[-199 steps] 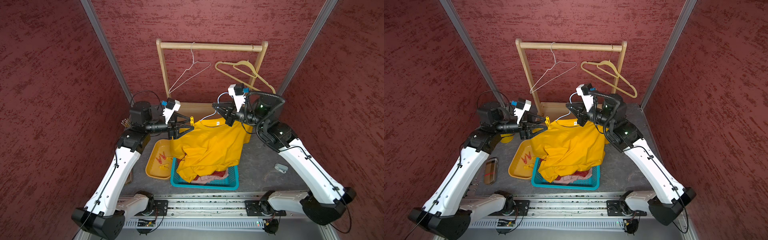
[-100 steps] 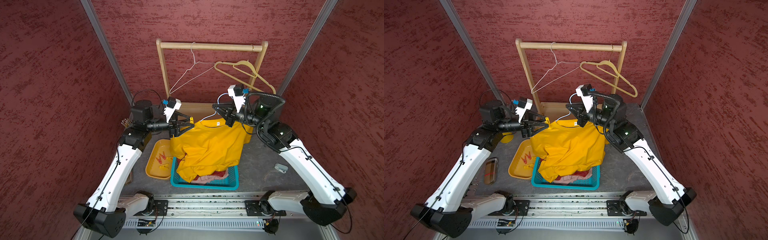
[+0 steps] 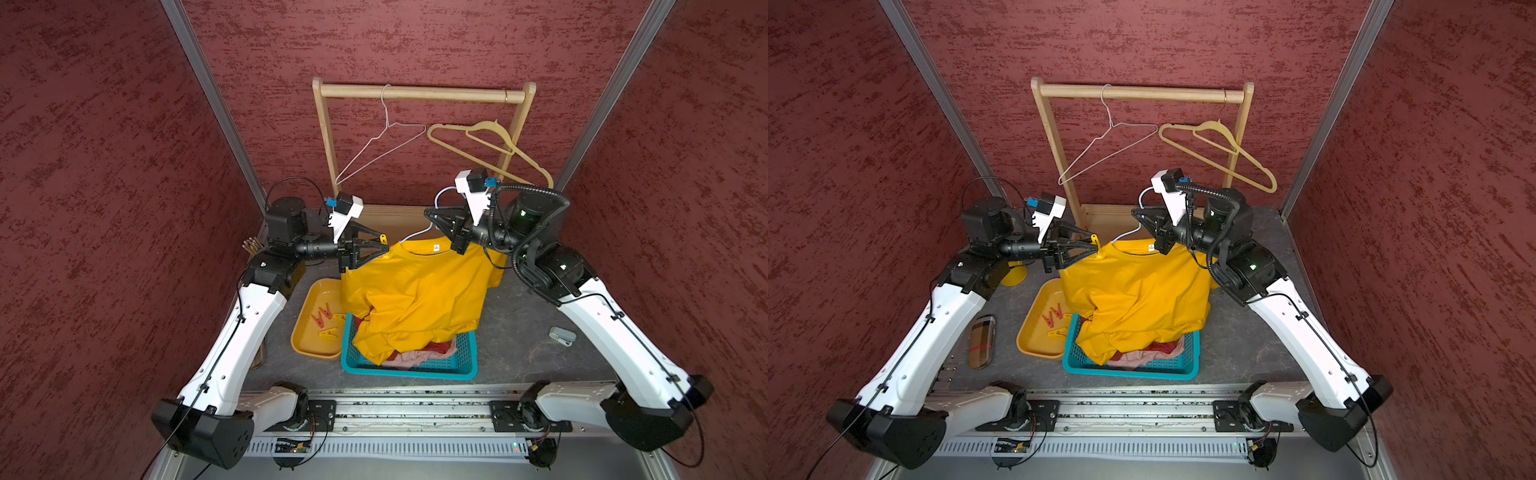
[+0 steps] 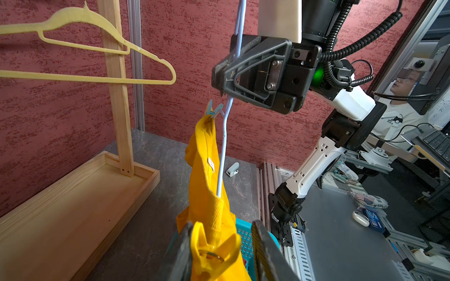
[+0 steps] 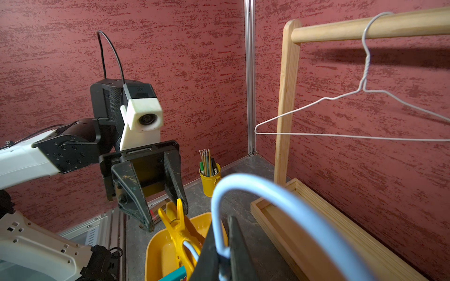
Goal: Remove the clothespins securing t-shirts to the hanger
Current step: Remove the clothespin from the hanger.
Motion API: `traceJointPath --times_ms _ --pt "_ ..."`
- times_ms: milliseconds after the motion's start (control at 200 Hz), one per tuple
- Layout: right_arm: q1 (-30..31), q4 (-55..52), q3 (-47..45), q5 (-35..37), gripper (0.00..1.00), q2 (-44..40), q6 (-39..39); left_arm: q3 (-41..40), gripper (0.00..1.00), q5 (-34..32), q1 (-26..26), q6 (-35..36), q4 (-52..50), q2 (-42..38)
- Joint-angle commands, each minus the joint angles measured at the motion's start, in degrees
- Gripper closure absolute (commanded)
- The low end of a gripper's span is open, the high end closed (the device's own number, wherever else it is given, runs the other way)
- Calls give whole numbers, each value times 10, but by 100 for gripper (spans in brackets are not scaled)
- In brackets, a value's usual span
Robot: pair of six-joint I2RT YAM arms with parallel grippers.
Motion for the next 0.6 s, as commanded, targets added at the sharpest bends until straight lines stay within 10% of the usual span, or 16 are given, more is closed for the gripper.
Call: traceJointPath --times_ms 0,596 --pt "6 10 8 -7 100 -2 -9 -4 70 17 6 -6 14 3" --pt "5 10 10 10 100 4 -6 -23 100 25 18 -21 32 -14"
